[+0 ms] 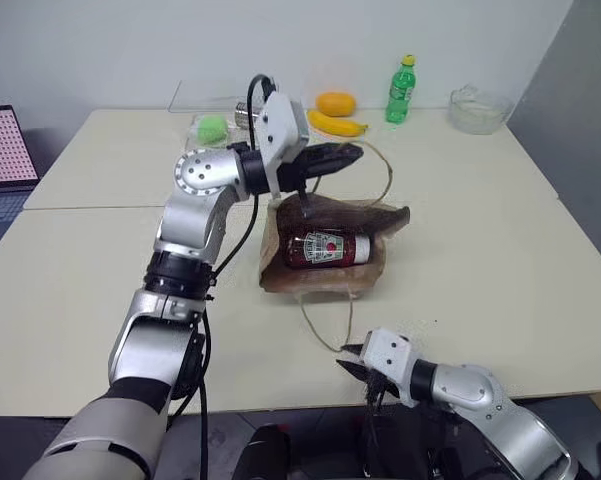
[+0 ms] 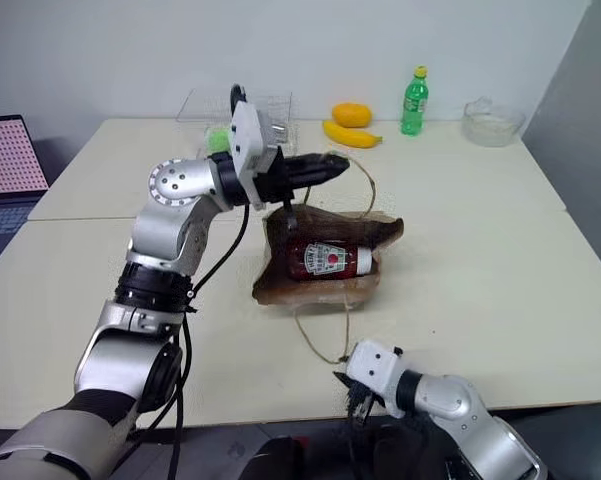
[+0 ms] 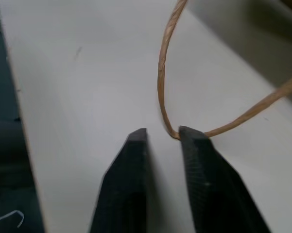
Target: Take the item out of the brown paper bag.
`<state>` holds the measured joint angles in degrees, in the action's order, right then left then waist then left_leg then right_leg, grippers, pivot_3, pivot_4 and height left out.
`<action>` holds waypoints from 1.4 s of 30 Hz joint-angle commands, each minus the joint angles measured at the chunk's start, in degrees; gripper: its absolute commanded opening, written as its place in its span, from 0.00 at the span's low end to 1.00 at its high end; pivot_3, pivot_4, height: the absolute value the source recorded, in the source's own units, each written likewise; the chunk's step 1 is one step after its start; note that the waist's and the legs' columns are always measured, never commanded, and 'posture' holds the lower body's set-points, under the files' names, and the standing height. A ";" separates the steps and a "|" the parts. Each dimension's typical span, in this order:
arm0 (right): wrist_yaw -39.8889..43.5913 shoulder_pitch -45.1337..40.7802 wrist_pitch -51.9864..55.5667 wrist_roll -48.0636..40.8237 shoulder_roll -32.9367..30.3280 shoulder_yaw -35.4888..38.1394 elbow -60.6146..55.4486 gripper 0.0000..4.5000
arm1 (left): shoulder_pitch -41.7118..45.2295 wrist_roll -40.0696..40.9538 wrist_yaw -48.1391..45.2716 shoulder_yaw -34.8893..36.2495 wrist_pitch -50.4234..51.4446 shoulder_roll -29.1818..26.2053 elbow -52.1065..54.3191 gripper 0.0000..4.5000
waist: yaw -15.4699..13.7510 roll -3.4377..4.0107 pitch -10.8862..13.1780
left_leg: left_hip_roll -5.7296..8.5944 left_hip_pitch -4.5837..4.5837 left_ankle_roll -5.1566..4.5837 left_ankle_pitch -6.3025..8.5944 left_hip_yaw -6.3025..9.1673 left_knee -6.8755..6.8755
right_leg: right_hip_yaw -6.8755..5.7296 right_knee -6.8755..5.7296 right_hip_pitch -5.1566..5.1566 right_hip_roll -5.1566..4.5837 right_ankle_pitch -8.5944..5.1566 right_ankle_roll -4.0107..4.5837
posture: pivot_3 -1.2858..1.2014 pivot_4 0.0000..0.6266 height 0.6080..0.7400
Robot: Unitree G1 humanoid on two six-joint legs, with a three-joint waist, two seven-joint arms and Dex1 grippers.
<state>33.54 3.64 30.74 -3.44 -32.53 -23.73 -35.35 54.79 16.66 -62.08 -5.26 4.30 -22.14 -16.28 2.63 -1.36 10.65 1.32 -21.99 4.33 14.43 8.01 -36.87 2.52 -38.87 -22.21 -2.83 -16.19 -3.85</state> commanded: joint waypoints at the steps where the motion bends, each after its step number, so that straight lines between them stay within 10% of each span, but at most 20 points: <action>1: 0.06 0.86 1.86 -2.78 -0.20 4.54 -7.42 0.51 | -0.06 2.08 0.06 0.70 2.80 -0.31 5.91 0.00 | -0.18 0.00 0.00 | 0.00 -0.01 0.00 0.00 0.00 0.00 | 0.00 0.00 0.00 0.00 0.00 -0.01 | 0.52 0.24 1.00; 7: 2.65 3.73 11.70 -9.68 -4.74 12.83 -19.88 0.99 | -1.67 2.59 0.48 0.51 4.82 0.23 8.92 0.00 | -0.49 0.00 0.00 | 0.01 -0.01 0.00 0.00 0.01 0.01 | -0.01 0.02 0.01 -0.01 -0.02 -0.03 | 0.52 0.24 1.00; 20: 0.53 -6.32 23.44 -53.43 -18.13 40.36 -23.08 0.99 | -4.11 2.59 -0.56 -0.02 5.51 1.03 11.02 0.00 | -0.71 -0.03 0.02 | 0.01 0.00 -0.02 0.01 -0.07 0.00 | 0.00 0.03 0.05 -0.04 0.14 0.22 | 0.52 0.24 1.00; 28: -3.98 -33.61 26.30 -40.98 -15.71 16.92 -10.60 0.99 | -3.69 2.80 1.92 1.23 5.31 2.56 10.74 0.00 | -0.74 -0.01 0.04 | 0.02 -0.07 -0.01 0.00 -0.05 0.03 | -0.02 0.12 -0.02 -0.04 0.14 0.23 | 0.52 0.24 1.00; 42: -1.90 -49.56 15.63 -6.83 -5.04 -9.97 16.06 0.99 | -4.04 3.10 3.92 2.39 5.21 2.59 11.66 0.00 | -0.68 0.01 0.05 | 0.06 -0.18 -0.01 0.01 -0.03 0.08 | -0.05 0.19 -0.15 -0.11 0.15 0.24 | 0.52 0.24 1.00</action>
<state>31.44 -44.33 48.48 -15.15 -37.08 -31.57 -20.69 49.93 18.15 -58.99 -4.26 10.40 -19.80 -6.97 1.95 -1.35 10.70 1.40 -22.17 4.31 14.44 7.98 -36.79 2.48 -38.71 -22.38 -2.94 -16.05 -3.61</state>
